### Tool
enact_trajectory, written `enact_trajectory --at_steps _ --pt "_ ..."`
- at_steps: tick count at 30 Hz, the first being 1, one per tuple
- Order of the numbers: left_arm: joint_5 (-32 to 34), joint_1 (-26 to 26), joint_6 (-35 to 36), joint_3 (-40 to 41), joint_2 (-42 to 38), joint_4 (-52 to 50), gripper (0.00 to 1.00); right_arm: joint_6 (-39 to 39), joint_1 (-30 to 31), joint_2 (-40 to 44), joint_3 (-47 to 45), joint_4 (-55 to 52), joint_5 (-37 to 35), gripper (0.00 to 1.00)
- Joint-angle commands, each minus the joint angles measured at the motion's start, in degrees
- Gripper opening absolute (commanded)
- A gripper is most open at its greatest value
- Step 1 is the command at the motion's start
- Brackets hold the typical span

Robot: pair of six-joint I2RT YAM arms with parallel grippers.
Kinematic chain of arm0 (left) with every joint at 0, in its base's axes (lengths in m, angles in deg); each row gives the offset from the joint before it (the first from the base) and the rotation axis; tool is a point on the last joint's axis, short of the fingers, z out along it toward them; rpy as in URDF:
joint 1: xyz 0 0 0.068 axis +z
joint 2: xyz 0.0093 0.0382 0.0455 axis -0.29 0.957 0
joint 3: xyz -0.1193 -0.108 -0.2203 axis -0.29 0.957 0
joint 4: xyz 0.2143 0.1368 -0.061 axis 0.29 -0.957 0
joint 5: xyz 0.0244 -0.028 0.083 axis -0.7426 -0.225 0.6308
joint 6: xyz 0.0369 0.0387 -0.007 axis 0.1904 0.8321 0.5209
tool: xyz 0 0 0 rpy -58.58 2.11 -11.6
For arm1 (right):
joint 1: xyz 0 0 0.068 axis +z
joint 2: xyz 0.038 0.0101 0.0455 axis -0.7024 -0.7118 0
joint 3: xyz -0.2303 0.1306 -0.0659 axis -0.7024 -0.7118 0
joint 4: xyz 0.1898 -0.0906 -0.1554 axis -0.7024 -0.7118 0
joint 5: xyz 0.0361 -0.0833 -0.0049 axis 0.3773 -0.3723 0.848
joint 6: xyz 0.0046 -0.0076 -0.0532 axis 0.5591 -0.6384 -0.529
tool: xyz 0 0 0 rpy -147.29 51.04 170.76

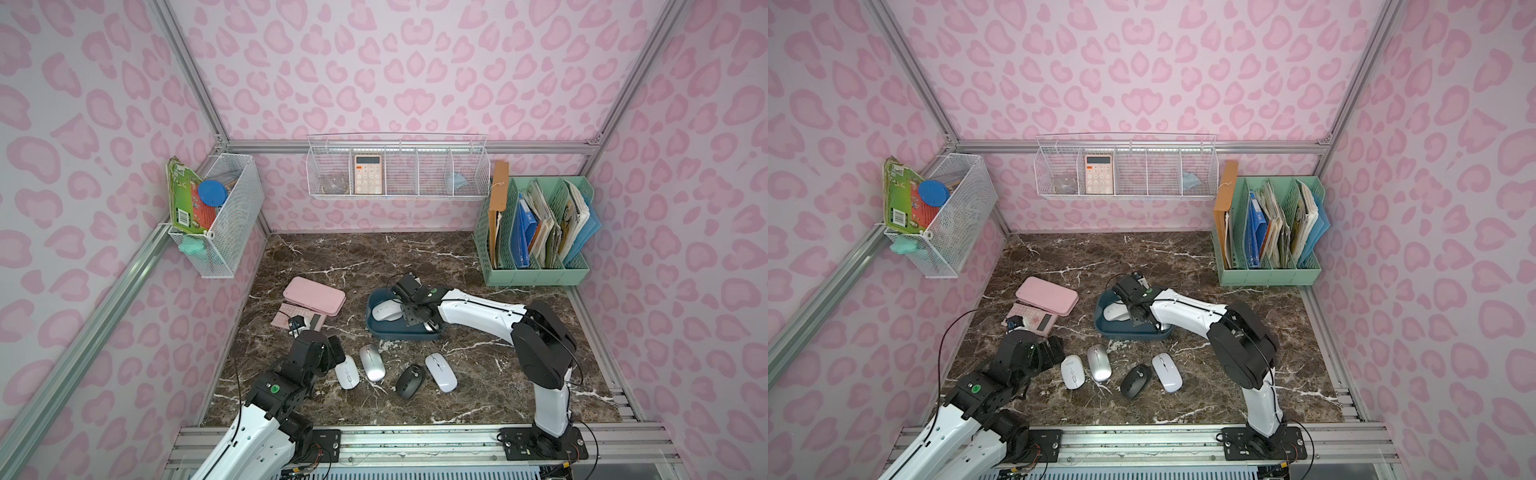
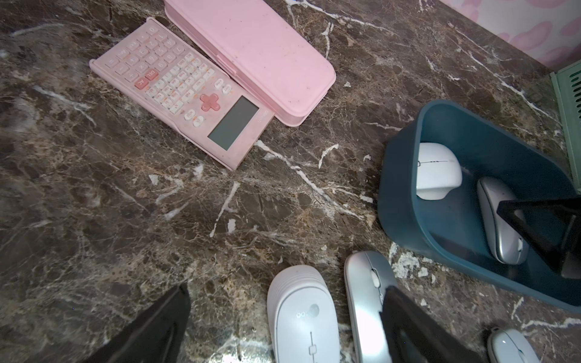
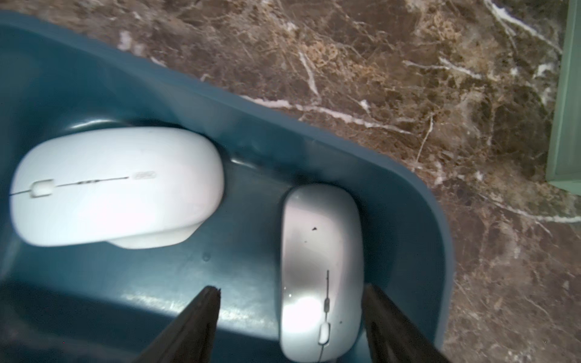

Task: Take out the mouse from the storage box
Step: Pick up the mouse from the storage box.

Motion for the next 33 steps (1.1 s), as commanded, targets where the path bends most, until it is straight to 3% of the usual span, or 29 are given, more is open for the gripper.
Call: enact_trajectory --at_steps 1,22,29,33 --pt "0.2 0.1 0.2 -0.4 0.2 -0.1 0.99 1.8 -0.6 -1.2 1.1 -2.9 0.1 0.74" --pt "-1.2 0.1 1.0 -0.2 0.5 0.7 0.99 1.9 2.2 -6.6 5.3 -3.7 0.1 0.63" --pt "-1.3 0.1 1.0 -0.2 0.5 0.8 0.99 -0.6 0.3 -1.9 1.3 0.4 2.0 0.71" --pt "-1.3 0.1 1.0 -0.2 0.4 0.9 0.99 -1.1 0.3 -3.8 2.3 0.0 3.2 0.76"
